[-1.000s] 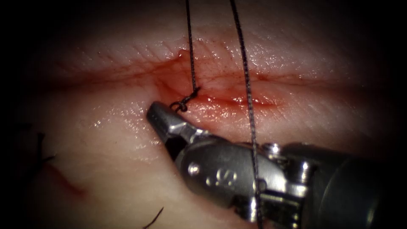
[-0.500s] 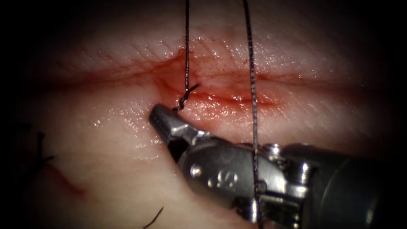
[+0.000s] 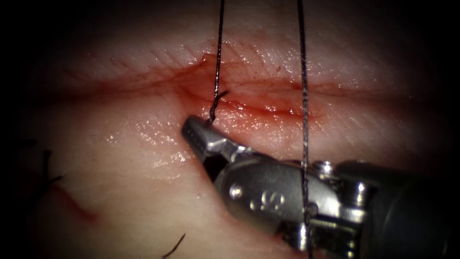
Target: Wound Closure
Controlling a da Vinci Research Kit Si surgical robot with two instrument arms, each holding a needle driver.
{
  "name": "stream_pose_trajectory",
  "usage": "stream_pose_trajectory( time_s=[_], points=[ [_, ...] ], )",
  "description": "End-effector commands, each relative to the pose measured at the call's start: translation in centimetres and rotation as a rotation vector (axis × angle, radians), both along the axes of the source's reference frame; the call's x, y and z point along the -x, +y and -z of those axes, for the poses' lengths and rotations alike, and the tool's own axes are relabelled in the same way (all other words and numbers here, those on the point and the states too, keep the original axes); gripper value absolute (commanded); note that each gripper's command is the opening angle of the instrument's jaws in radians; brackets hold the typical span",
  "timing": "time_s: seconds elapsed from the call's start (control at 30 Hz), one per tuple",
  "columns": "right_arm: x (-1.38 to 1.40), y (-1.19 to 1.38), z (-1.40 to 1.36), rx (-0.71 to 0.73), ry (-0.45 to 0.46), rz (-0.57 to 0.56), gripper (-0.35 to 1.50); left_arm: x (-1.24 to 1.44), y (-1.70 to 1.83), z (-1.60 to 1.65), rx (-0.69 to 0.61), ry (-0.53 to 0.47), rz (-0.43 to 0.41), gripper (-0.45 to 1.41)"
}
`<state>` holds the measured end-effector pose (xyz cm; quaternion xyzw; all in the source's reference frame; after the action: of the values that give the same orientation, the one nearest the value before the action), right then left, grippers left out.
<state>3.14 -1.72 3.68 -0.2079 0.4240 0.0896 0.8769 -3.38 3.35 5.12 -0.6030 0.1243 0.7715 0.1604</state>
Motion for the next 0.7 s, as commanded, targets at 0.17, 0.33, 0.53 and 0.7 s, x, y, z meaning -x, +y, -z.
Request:
stream_pose_trajectory(
  time_s=[0.17,0.33,0.53,0.7],
  points=[
    [-0.08,0.04,-0.02,-0.038,0.018,-0.032,-0.35,0.11,0.12,-0.16,0.016,0.047,0.001,-0.45],
    [-0.07,0.03,-0.01,-0.093,0.036,-0.084,-0.35,0.17,0.17,-0.36,0.052,0.098,0.002,-0.45],
    [-0.08,-0.02,-0.01,-0.106,0.036,-0.093,-0.35,0.25,0.19,-0.54,0.063,0.142,-0.012,-0.45],
    [-0.11,-0.09,-0.04,-0.122,0.022,-0.088,-0.35,0.29,0.24,-0.71,0.08,0.16,-0.007,-0.45]
  ],
)
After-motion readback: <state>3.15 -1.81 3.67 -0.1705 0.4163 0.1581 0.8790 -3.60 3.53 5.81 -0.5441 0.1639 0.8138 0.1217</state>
